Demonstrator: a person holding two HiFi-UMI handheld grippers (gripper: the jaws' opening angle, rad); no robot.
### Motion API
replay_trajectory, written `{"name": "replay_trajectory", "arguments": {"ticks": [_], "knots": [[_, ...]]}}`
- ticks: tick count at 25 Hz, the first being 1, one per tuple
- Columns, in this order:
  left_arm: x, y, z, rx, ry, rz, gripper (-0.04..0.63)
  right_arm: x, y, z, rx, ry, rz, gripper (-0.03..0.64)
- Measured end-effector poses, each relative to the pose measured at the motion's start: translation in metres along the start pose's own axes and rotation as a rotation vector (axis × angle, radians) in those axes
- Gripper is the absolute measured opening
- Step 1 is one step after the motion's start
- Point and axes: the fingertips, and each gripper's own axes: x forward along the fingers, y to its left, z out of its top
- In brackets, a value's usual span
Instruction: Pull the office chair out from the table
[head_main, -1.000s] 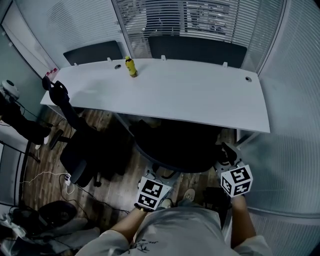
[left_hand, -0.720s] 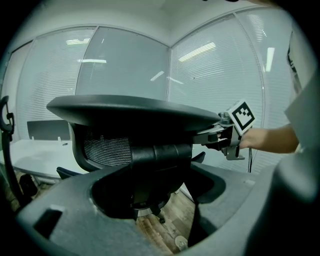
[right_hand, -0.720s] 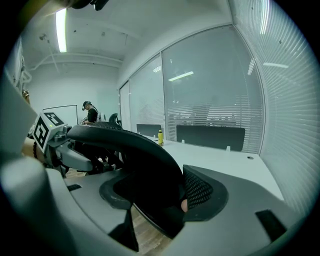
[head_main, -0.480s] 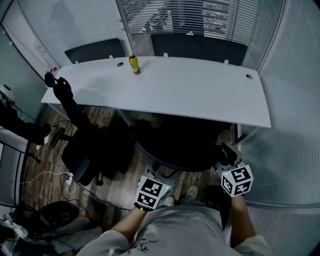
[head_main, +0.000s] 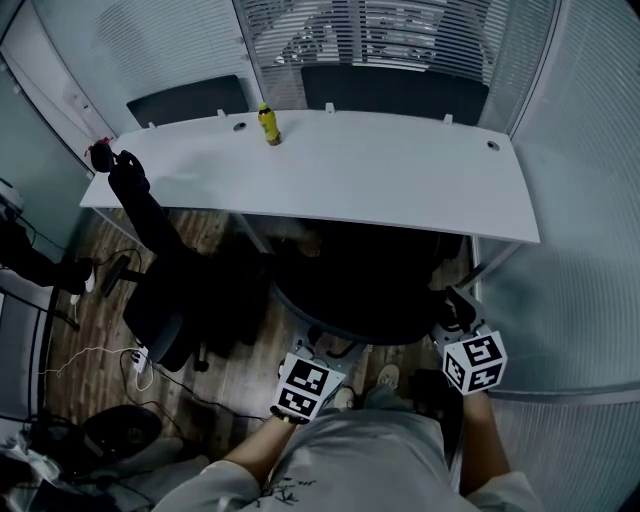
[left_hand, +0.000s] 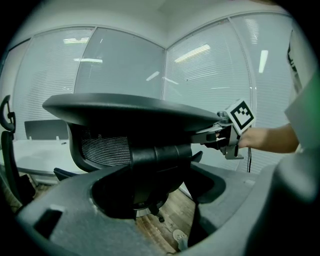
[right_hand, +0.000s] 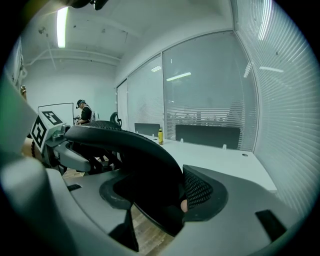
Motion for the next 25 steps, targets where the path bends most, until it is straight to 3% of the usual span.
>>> {"name": "replay_trajectory", "arguments": {"ticks": [13, 25], "knots": [[-0.033, -0.014, -0.016, 0.027, 0.003, -0.046, 0.307, -0.024, 0.032, -0.008, -0.002, -0.009, -0.05, 0.219], [-0.046, -0.04, -0.029, 0.049, 0.033, -0.067, 0.299, -0.045, 0.04, -0.021, -0.01, -0.023, -0.042, 0.219]]}}
